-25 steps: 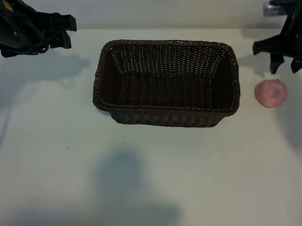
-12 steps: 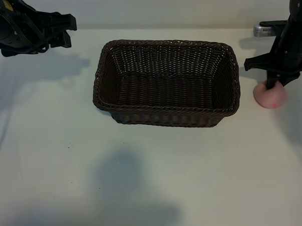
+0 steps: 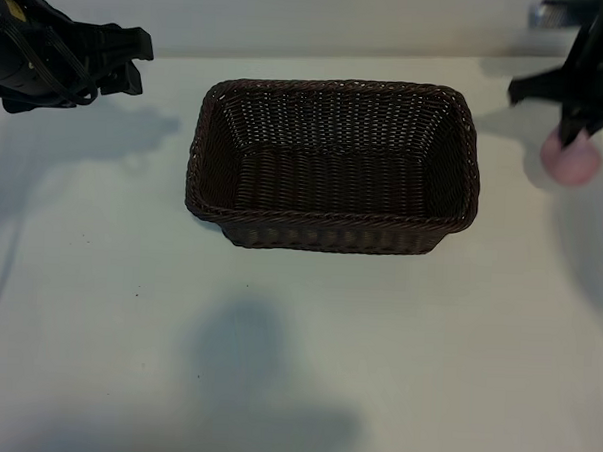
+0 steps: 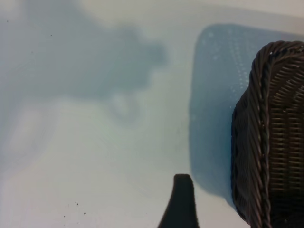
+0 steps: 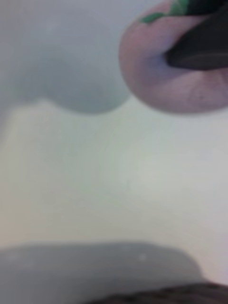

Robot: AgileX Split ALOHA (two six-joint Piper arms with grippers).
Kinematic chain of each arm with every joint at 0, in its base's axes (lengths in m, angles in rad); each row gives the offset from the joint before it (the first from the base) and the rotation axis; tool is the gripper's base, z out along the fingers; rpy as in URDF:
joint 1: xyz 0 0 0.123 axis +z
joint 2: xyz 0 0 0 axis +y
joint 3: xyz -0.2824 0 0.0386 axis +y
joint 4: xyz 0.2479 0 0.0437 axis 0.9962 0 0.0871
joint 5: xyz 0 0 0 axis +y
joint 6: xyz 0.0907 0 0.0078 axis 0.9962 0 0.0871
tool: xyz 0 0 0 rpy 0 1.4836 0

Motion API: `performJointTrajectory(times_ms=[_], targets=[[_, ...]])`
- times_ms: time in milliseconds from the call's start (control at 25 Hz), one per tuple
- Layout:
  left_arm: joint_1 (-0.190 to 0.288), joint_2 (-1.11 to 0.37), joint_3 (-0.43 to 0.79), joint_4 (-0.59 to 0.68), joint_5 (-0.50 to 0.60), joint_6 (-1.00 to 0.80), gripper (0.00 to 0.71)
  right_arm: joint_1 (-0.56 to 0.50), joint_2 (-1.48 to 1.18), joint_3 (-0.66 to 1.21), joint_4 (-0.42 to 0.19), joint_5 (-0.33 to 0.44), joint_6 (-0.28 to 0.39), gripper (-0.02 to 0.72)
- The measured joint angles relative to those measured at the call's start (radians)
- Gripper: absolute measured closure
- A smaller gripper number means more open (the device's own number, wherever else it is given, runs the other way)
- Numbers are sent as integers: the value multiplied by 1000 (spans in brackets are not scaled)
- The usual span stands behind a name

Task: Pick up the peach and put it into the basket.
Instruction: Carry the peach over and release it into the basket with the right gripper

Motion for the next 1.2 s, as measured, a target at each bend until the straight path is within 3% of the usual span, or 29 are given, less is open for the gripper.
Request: performJointTrajectory(times_ms=[360,560,880,1200], targets=[[0,0,0,0,2,1,117,8,-214,1,13,42,2,656],[0,0,0,0,3,1,117,111,-220,1,64,41,0,656],[0,0,0,0,3,1,117,357,-215,1,88,-52,7,656],[0,0,0,0,3,1,117,424,-76,1,86,-189,3,655]])
